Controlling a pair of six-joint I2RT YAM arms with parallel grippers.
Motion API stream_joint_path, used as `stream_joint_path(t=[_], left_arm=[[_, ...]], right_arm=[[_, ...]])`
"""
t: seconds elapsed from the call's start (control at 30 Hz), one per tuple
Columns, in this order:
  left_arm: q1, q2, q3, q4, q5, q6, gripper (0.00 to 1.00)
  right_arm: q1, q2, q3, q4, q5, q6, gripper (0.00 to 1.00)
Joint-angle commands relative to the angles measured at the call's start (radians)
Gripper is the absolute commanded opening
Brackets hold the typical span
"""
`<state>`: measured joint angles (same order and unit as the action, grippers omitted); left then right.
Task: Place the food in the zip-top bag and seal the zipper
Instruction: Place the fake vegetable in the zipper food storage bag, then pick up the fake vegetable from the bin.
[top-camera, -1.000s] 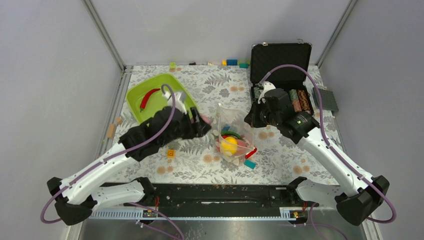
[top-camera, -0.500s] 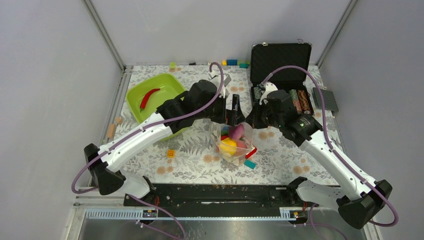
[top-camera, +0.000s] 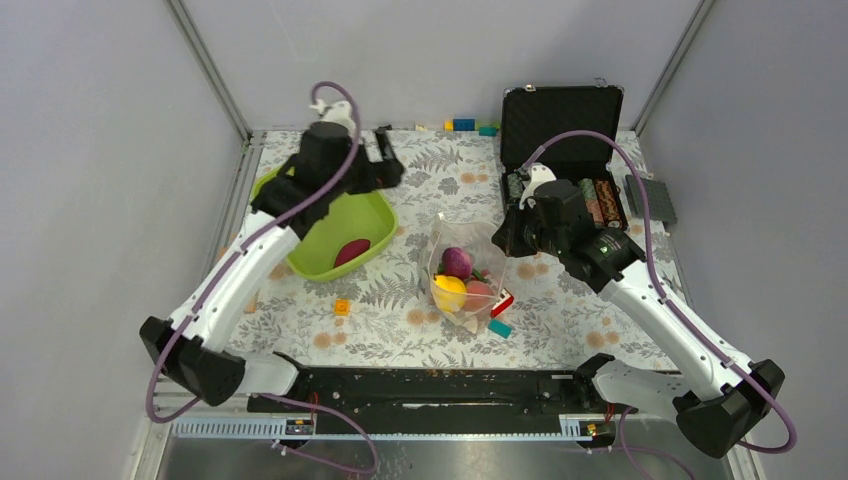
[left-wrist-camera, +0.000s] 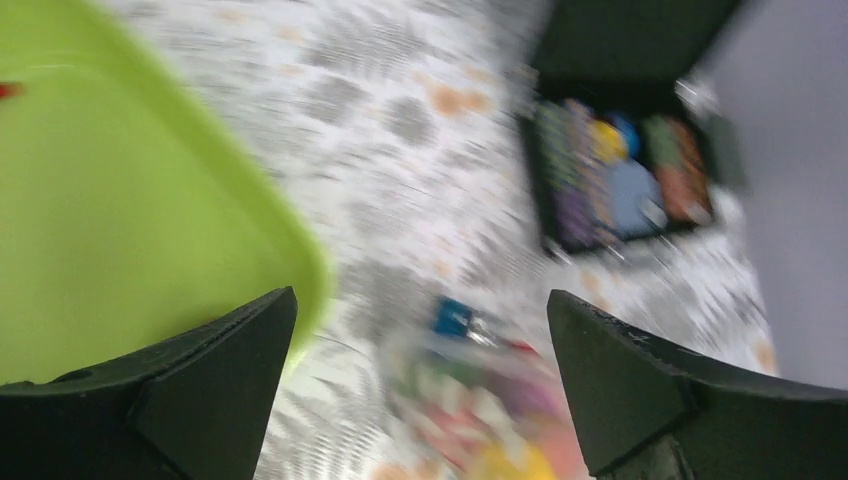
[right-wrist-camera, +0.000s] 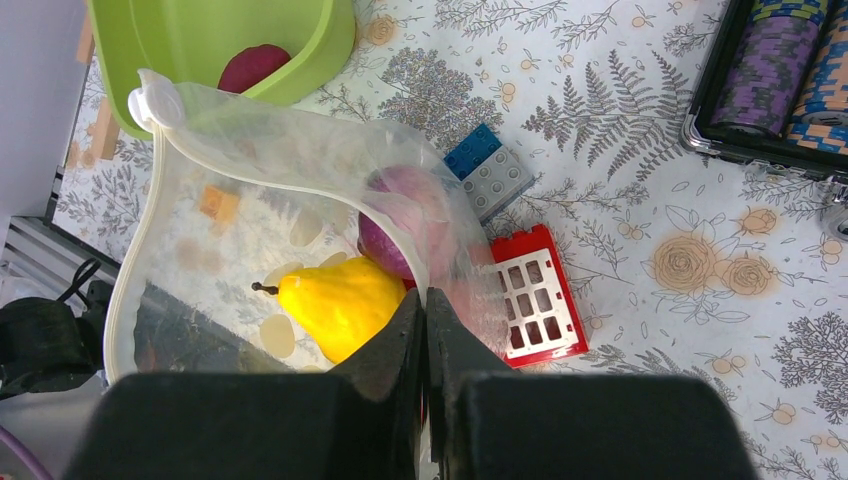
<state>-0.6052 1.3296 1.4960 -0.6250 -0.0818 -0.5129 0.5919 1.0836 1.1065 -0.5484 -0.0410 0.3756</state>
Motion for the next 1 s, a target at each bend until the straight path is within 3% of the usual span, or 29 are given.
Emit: stream_joint_path(t=[0.0, 0.17, 0.43, 0.7, 0.97], left_arm=[[0.265, 0.068, -0.105, 0.124, -0.032, 0.102, 0.99], [0.415, 0.243, -0.124, 0.226, -0.135, 0.25, 0.99], [0.583, 0.515, -0.087, 0.325, -0.112, 0.345, 0.99], [0.627, 0.602, -0.041, 0.323, -0.106, 0.455, 0.99], [0.687, 0.717, 0.104, 0.212, -0.024, 0.47, 0.99]], right_arm=[[-0.008, -0.003, 0.005, 0.01, 0.03, -0.022, 0.04], [-0.009, -0.007, 0.003, 0.01, 0.06, -0.028, 0.04], [-0.009, -0.051, -0.033, 0.048, 0.087, -0.04, 0.04], [-0.011, -0.077, -0.04, 0.056, 0.122, -0.047, 0.04], [-0.01, -0.103, -0.052, 0.076, 0.149, -0.054, 0.04]])
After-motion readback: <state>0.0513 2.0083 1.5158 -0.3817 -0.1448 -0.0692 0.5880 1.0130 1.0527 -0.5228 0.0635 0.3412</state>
